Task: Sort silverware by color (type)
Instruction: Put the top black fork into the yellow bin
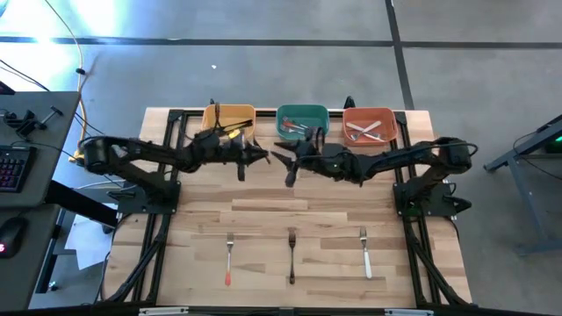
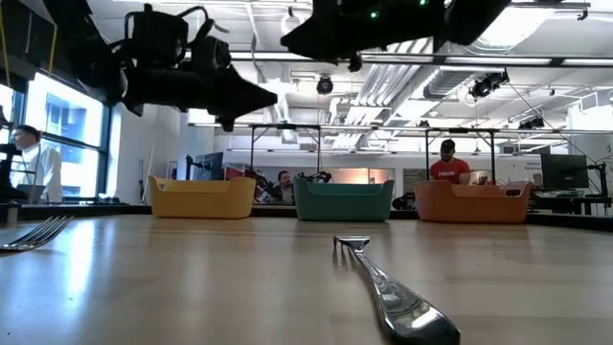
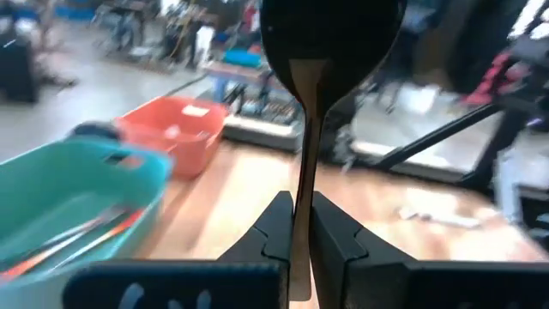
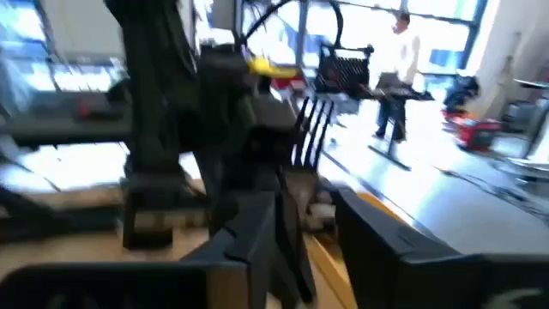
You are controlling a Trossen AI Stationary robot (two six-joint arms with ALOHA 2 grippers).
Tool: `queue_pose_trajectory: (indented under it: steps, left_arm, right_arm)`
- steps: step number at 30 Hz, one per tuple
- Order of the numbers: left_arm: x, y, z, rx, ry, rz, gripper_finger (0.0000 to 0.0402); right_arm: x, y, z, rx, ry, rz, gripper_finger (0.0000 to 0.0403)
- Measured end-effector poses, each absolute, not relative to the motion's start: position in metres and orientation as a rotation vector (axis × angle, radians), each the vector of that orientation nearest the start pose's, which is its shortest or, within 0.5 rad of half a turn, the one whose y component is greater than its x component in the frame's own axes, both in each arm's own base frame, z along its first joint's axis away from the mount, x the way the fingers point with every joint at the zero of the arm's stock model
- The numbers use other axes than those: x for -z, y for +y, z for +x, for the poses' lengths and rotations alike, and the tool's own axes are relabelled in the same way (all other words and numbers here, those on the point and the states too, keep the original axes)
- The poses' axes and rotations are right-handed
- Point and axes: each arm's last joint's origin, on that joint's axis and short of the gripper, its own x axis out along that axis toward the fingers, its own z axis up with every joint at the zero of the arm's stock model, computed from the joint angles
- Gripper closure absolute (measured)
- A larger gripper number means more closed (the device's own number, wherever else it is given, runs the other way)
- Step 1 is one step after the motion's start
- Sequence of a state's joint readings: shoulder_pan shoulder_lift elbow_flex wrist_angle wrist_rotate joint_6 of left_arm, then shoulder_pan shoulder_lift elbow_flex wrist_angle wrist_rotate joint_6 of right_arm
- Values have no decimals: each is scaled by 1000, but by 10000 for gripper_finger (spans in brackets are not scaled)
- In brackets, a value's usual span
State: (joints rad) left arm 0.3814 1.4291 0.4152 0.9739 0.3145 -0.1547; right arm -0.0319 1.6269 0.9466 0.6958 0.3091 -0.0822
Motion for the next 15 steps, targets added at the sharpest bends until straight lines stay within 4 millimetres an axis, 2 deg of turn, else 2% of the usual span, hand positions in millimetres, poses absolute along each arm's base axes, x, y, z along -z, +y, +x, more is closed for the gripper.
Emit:
queue_pose_trajectory:
  steps: [2, 5, 8, 11, 13, 15]
  left_arm:
    - [-189, 98, 234, -132, 102, -169, 394]
    - [-200, 119, 218, -282, 291, -187, 394]
    - [-218, 138, 204, -423, 520, -142, 394]
    - [-234, 155, 193, -540, 766, -143, 394]
    - [-238, 166, 189, -591, 912, -158, 394]
    - [-237, 178, 190, -638, 1010, -163, 394]
  right_arm:
    - [-268, -21, 350, 371, 53, -99, 283]
    - [-275, -22, 337, 437, 145, -118, 288]
    - [-279, -19, 326, 495, 216, -155, 319]
    - [-281, -15, 320, 521, 259, -194, 368]
    - [-281, -12, 318, 525, 281, -215, 393]
    - [-280, -10, 318, 519, 289, -224, 393]
